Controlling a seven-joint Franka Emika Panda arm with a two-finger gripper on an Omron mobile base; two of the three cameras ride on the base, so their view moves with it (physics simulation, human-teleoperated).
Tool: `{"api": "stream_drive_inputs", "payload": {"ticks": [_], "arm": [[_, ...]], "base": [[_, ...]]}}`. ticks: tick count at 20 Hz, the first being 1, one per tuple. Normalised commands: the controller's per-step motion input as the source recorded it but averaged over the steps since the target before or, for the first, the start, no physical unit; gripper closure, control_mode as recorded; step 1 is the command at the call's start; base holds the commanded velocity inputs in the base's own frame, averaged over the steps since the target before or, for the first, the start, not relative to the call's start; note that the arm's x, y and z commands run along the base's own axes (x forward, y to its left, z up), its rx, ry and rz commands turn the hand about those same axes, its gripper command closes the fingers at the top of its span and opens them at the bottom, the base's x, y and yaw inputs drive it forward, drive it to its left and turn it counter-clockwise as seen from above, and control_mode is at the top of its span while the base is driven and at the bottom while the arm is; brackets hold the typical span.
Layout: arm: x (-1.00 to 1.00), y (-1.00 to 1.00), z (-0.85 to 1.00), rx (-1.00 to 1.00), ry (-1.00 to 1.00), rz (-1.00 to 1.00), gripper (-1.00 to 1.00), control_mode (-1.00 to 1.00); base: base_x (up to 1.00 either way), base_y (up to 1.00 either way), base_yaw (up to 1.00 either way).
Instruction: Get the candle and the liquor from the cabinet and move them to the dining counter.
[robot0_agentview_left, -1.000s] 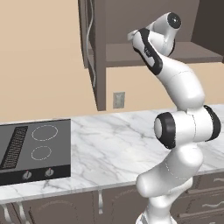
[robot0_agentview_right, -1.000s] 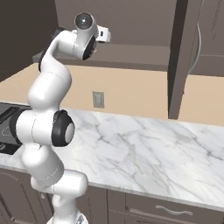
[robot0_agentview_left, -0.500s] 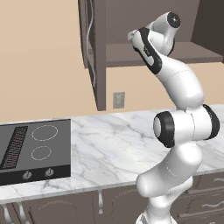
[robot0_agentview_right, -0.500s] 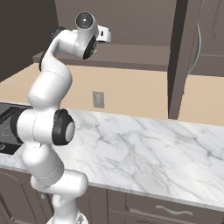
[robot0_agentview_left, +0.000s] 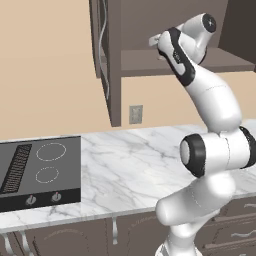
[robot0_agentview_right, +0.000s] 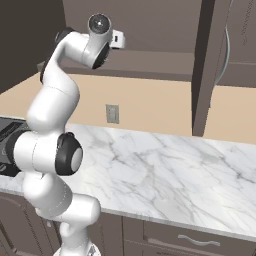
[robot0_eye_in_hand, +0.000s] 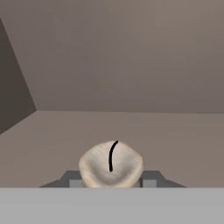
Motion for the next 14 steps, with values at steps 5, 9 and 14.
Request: {"api": "stream_drive_inputs", "payload": {"ticks": [5,9,14], "arm": [[-0.87,-0.03,0.04,0.03,-0.05,0.17,1.0,-1.0],[-0.89,-0.03,0.0,0.0,-0.05,0.13,1.0,-1.0],[-0.9,-0.02,0.0,0.0,-0.08,0.13,1.0,-1.0]], "base": [[0.0,0.0,0.0],[0.0,0.0,0.0],[0.0,0.0,0.0]]}}
